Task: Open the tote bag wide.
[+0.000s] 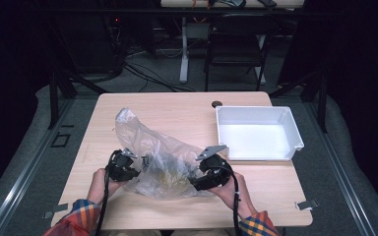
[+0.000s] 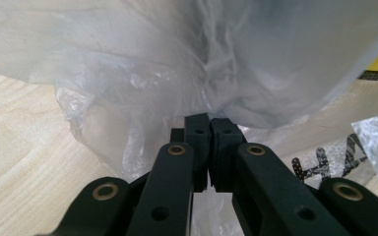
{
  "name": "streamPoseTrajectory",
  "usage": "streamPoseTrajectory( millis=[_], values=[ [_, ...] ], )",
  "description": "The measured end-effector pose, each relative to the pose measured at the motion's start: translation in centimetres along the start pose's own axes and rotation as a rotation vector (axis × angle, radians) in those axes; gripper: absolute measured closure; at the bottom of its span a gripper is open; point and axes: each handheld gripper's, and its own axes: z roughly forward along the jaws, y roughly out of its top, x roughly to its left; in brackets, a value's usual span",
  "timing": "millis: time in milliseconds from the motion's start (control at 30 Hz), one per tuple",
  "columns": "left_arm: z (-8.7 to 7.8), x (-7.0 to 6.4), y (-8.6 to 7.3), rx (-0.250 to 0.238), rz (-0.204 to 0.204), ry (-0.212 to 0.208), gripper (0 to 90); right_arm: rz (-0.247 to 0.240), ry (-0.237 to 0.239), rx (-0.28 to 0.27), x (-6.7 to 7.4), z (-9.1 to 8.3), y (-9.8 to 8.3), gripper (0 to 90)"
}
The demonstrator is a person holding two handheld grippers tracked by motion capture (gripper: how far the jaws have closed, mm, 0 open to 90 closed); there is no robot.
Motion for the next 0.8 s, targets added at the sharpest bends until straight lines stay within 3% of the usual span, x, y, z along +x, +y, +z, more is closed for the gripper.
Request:
streamPoseTrajectory(
  millis=[133, 300, 400, 533, 700, 767, 800],
  values=[
    [-0.6, 0.2, -0.1, 0.000, -0.019, -0.034, 79.8, 0.001, 0.014, 0.020, 0.0, 1.7, 0.2, 67.1],
    [-2.7, -0.1, -0.4, -0.035, -0.033, -0.067, 62.5, 0.027, -0.007, 0.006, -0.5, 1.7, -0.3, 85.2],
    [-4.1, -0.6, -0.8, -0.066, -0.049, -0.060, 48.6, 0.023, -0.019, 0.014, -0.5, 1.7, -0.5, 89.8],
    [-5.6, -0.9, -0.8, -0.146, -0.066, -0.027, 39.8, 0.017, -0.044, 0.007, -0.4, 1.9, -0.6, 90.0],
    [-6.3, -1.4, 0.3, -0.262, -0.076, 0.028, 42.3, 0.016, -0.050, -0.008, -0.4, 1.7, -0.6, 90.0],
    [-6.0, -1.4, 0.7, -0.283, -0.071, 0.040, 50.9, 0.017, -0.054, -0.019, -0.4, 1.6, -0.6, 90.0],
    [-5.9, -1.4, 0.8, -0.280, -0.069, 0.033, 59.6, 0.018, -0.055, -0.025, -0.4, 1.5, -0.6, 90.0]
  ],
)
